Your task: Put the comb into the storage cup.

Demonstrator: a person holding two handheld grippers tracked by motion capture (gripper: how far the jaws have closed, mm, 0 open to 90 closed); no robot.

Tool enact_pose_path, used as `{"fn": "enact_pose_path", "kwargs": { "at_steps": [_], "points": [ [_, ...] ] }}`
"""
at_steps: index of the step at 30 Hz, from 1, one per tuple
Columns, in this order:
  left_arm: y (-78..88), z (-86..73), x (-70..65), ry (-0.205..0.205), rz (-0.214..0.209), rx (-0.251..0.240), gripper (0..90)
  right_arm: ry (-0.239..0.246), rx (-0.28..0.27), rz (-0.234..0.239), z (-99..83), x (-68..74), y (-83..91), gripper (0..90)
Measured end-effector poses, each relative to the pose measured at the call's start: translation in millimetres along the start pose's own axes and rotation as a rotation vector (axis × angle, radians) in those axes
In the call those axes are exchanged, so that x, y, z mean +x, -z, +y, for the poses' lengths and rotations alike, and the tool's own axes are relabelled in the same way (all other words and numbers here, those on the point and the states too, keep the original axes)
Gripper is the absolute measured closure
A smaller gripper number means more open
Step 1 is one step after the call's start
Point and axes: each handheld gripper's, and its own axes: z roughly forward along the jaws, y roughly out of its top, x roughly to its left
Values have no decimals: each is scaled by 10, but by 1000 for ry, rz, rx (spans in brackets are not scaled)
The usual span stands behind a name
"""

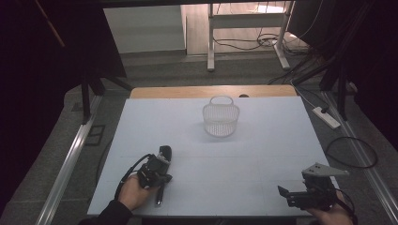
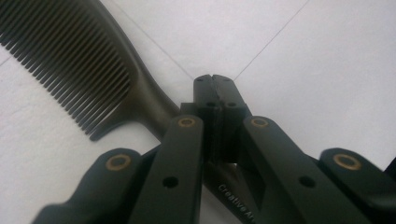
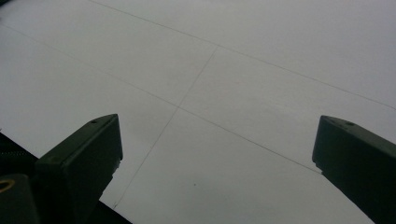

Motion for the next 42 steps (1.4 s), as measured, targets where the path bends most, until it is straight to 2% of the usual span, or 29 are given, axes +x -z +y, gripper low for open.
{"fn": "enact_pose_path", "kwargs": {
  "at_steps": [8, 14, 25, 30, 35, 42],
  "points": [
    [38, -32, 43, 25, 33, 25, 893, 1, 3, 0, 0, 0, -1, 24],
    [99, -91, 135, 78, 31, 19, 893, 1, 4, 0, 1, 2, -3, 24],
    [144, -187, 296, 126, 51, 52, 892, 3, 6, 1, 2, 2, -4, 24],
    [185, -237, 399, 154, 76, 43, 892, 4, 7, 2, 2, 2, -5, 25],
    [206, -294, 508, 190, 82, 41, 892, 3, 8, 2, 3, 3, -7, 25],
    [275, -277, 480, 185, 65, -5, 891, 4, 9, 4, 3, 3, -10, 26]
  ]
}}
